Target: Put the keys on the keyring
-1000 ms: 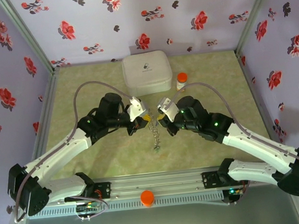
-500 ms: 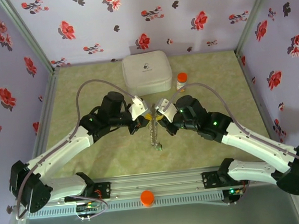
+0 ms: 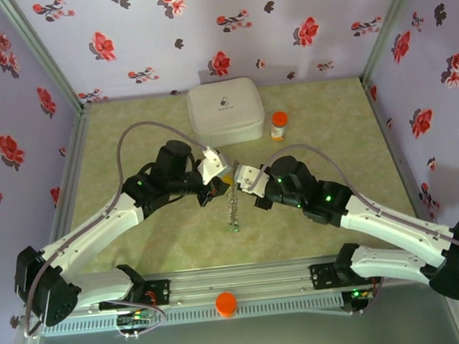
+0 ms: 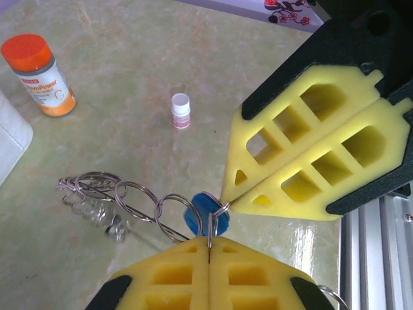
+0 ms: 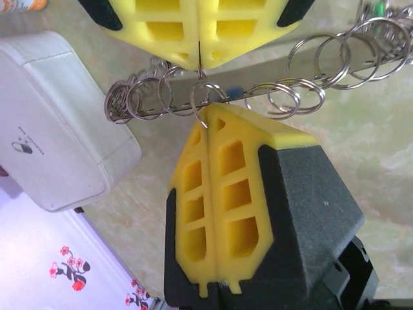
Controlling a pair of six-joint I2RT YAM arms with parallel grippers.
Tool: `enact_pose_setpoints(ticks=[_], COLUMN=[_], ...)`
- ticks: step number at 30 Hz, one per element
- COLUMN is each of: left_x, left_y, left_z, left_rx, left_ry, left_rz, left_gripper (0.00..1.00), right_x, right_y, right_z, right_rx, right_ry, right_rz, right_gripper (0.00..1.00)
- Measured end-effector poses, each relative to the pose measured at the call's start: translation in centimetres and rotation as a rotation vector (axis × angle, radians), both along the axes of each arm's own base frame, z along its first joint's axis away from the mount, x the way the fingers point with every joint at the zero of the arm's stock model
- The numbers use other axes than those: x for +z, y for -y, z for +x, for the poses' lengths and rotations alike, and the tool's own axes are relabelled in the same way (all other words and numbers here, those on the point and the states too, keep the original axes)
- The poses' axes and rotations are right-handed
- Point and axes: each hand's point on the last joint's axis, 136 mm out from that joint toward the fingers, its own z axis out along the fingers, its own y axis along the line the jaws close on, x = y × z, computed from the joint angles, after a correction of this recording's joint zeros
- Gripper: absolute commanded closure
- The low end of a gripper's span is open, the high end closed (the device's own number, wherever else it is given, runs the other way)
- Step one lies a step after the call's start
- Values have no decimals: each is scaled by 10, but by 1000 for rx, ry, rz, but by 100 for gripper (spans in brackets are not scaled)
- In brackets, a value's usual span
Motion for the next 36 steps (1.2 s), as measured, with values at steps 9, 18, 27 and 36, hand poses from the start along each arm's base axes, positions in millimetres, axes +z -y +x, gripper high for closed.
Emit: enact_pose_setpoints(ticks=[9,18,27,36], left_x=[-4,-5,-2,-6], left_y=[-1,1,2,1], left_z=[0,0,1,3], left_rx=[9,7,12,19], left_ry=[-26,-29,-22,-26], left_rz=[11,15,16,27], left_gripper=[100,100,100,100], right_x=[7,8,8,7], right_y=[-2,-3,-2,-2], right_z=[1,1,2,0], right_rx=[11,17,9,20], right_ry=[34,40,44,39], right_rz=[15,19,16,19], right_gripper=[100,100,100,100])
